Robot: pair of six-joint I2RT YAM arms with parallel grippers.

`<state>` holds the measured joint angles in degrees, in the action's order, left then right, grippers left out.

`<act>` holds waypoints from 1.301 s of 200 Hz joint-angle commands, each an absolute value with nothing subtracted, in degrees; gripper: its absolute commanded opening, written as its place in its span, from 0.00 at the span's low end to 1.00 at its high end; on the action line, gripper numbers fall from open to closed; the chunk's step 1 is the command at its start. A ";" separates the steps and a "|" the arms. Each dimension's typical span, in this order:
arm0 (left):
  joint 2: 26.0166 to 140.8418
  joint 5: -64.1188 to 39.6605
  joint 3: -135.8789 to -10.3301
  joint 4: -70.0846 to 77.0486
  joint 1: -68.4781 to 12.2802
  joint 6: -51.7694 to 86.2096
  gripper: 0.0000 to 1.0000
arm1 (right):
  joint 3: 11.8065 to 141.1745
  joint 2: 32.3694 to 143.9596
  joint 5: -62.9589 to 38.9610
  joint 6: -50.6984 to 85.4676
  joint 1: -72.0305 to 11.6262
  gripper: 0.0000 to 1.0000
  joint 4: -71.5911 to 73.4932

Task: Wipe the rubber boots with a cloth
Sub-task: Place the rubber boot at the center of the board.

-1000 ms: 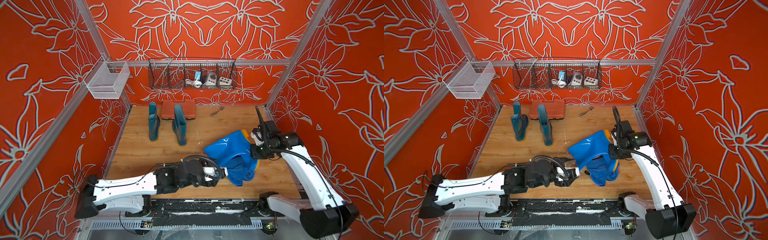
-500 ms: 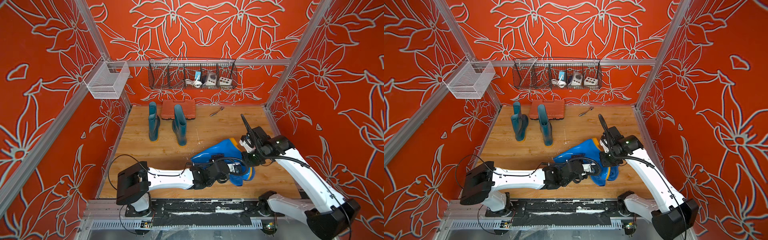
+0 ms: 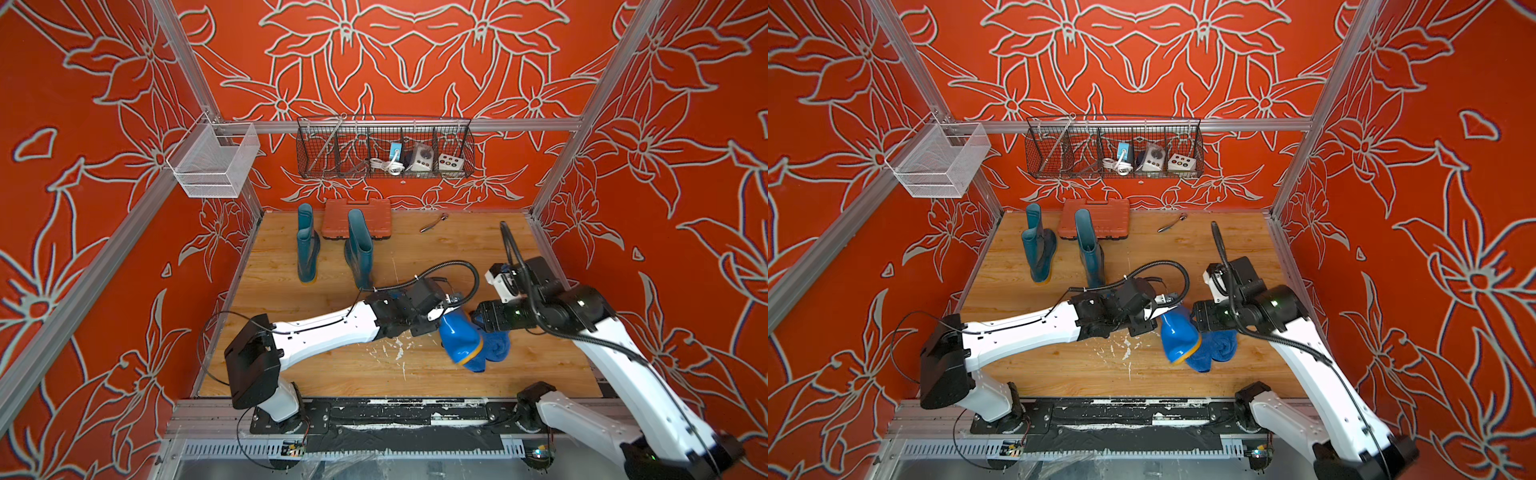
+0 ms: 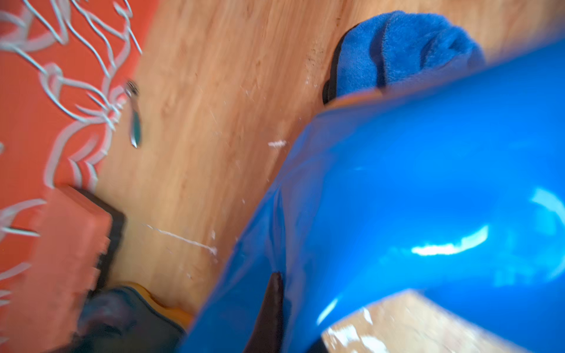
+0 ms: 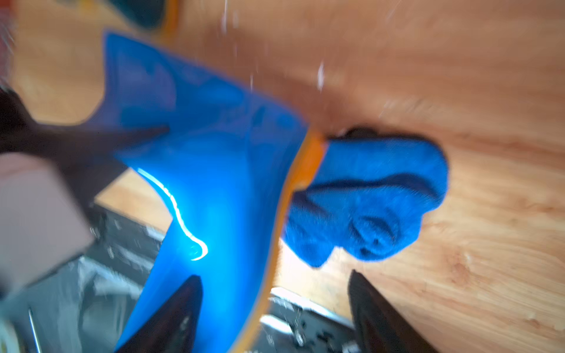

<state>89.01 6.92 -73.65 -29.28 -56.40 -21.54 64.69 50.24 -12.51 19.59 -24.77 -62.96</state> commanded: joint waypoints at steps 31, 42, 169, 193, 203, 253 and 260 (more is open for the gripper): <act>89.96 -15.12 -90.59 -55.77 -47.86 -6.81 0.00 | 50.23 29.25 -12.35 20.23 -24.80 0.84 -35.79; 91.15 -17.38 -92.32 -58.14 -45.99 -3.72 0.00 | 46.12 26.62 -14.40 20.52 -25.28 0.82 -32.62; 94.06 -36.00 -93.73 -55.00 -39.20 14.35 0.00 | 31.28 36.21 -18.02 19.53 -34.98 0.99 -13.84; 93.23 -42.86 -90.34 -50.51 -39.11 15.13 0.00 | 30.92 39.44 -18.72 22.32 -34.98 0.99 -11.10; 93.17 -45.37 -88.81 -48.35 -39.02 16.01 0.00 | 31.78 39.81 -18.56 22.25 -34.98 0.99 -13.26; 94.71 -51.61 -82.33 -41.05 -38.03 19.26 0.01 | 41.22 45.56 -14.88 18.98 -34.98 0.99 -32.95; 95.07 -50.51 -81.78 -41.82 -37.69 18.67 0.05 | 42.17 47.71 -15.07 19.20 -35.00 0.99 -34.53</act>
<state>95.79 -46.17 -82.48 -46.35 -38.92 18.41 37.80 43.13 -16.40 19.97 -34.79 -25.67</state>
